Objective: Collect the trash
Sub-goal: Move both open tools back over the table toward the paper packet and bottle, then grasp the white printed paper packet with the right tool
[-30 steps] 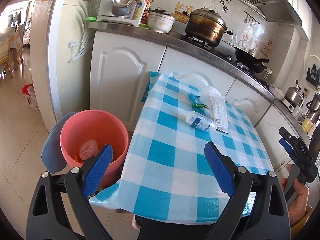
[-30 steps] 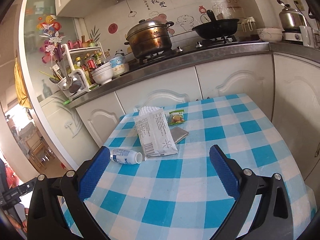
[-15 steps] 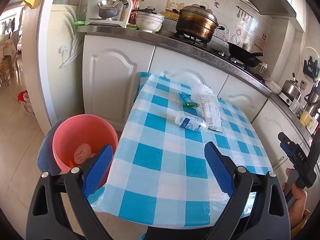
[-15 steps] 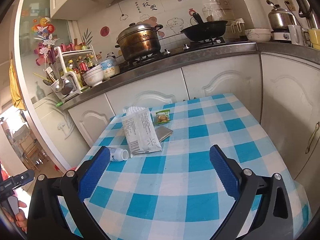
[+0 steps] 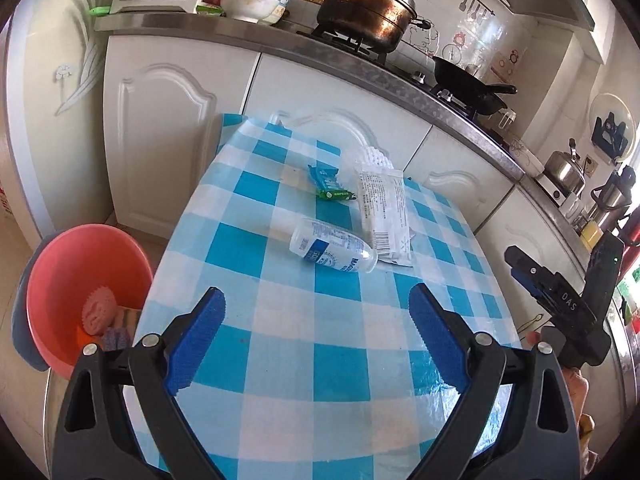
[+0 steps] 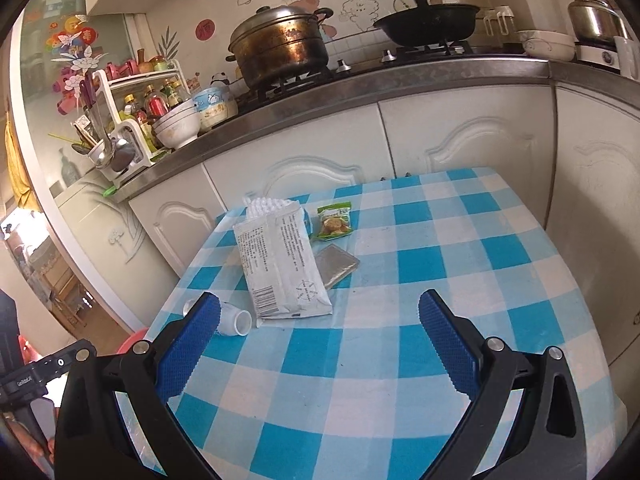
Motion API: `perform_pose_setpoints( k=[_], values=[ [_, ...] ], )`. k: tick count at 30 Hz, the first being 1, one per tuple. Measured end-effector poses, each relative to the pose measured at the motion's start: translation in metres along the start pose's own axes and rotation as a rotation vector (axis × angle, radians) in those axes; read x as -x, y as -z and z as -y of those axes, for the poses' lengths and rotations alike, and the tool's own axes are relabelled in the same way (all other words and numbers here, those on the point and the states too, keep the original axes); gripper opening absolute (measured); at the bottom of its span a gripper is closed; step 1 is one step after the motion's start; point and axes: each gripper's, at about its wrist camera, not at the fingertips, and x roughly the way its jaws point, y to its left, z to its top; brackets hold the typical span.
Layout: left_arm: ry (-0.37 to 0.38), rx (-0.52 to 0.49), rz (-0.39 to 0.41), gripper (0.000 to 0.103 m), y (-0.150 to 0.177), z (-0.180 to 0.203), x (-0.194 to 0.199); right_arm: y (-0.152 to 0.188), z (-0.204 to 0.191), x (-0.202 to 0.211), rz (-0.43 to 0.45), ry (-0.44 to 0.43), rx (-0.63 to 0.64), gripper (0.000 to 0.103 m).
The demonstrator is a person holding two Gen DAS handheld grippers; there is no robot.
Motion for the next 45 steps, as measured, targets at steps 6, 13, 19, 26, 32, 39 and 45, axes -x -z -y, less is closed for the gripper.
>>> perform_pose_setpoints(
  k=[6,13,19,26,32,39,45],
  values=[
    [0.004,0.029,-0.052,0.093,0.000,-0.002,-0.032,-0.007,-0.028,-0.078,-0.117,0.003,0.108,0.098],
    [0.011,0.088,-0.080,0.093,-0.002,-0.010,-0.050,-0.011,-0.046,-0.141,-0.192,0.012,0.164,0.098],
    [0.025,0.117,-0.110,0.093,-0.003,-0.011,-0.066,-0.012,-0.044,-0.166,-0.220,0.031,0.177,0.098],
    [0.060,0.151,-0.136,0.093,-0.004,-0.005,-0.083,-0.009,-0.038,-0.177,-0.242,0.032,0.174,0.092],
    [0.085,0.223,-0.156,0.093,-0.009,-0.002,-0.099,-0.009,-0.036,-0.176,-0.245,0.021,0.177,0.070],
    [0.058,0.266,-0.160,0.093,-0.020,0.006,-0.119,-0.010,-0.024,-0.164,-0.222,-0.026,0.133,0.049],
    [-0.005,0.253,-0.166,0.093,-0.031,0.017,-0.140,-0.007,-0.019,-0.150,-0.204,-0.062,0.105,0.038]
  ],
)
